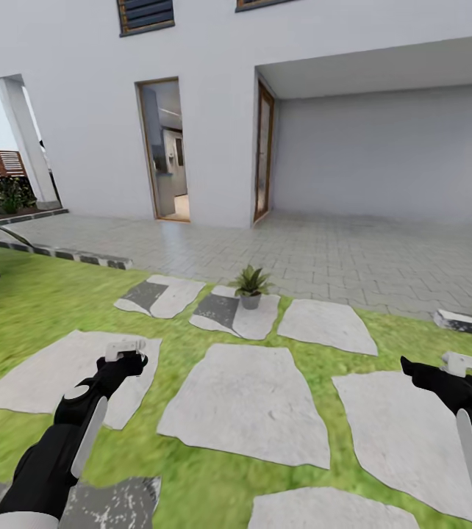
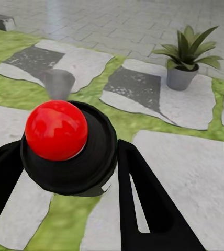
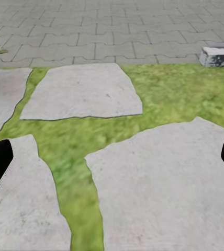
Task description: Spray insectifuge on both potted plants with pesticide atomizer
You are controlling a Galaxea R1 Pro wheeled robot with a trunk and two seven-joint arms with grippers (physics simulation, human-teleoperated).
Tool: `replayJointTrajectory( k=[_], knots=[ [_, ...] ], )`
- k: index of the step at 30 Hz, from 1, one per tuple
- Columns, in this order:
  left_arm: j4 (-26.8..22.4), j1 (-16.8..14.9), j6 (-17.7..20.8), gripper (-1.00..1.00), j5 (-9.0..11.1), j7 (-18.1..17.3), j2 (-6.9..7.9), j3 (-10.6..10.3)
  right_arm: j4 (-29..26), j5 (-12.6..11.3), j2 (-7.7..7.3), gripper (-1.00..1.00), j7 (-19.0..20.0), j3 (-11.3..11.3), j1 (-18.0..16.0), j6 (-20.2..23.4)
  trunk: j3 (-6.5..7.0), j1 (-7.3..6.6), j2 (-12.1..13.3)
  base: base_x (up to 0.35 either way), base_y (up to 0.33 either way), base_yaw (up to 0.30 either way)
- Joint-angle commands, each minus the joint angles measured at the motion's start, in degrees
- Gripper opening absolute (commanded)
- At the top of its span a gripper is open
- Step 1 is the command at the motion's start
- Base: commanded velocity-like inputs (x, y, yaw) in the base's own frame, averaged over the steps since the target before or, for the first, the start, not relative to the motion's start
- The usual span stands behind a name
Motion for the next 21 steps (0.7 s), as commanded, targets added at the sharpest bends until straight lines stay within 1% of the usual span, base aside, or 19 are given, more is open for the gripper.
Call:
replayJointTrajectory(
  k=[1,7,11,21],
  knots=[
    [-0.1,0.0,0.4,-1.0,0.6,-0.1,-0.01,0.1,-0.1,-0.2,0.0,1.0,0.2,-0.1,0.0,0.3,-0.06,0.02,0.0,0.33,0.101,0.0],
    [-0.1,0.0,0.4,-1.0,0.6,-0.2,-0.01,0.1,-0.1,-0.2,0.0,1.0,0.2,0.0,0.0,0.3,-0.01,0.02,0.0,0.33,0.098,-0.006],
    [-0.1,0.0,0.4,-1.0,0.6,-0.2,-0.01,0.1,-0.1,-0.2,0.0,1.0,0.2,0.0,0.0,0.3,0.09,0.02,0.0,0.33,0.097,-0.064],
    [-0.1,0.0,0.4,-1.0,0.6,-0.2,-0.01,0.1,-0.1,-0.2,0.0,1.0,0.2,0.0,0.0,0.3,0.56,0.02,0.0,0.33,0.097,-0.131]
  ],
)
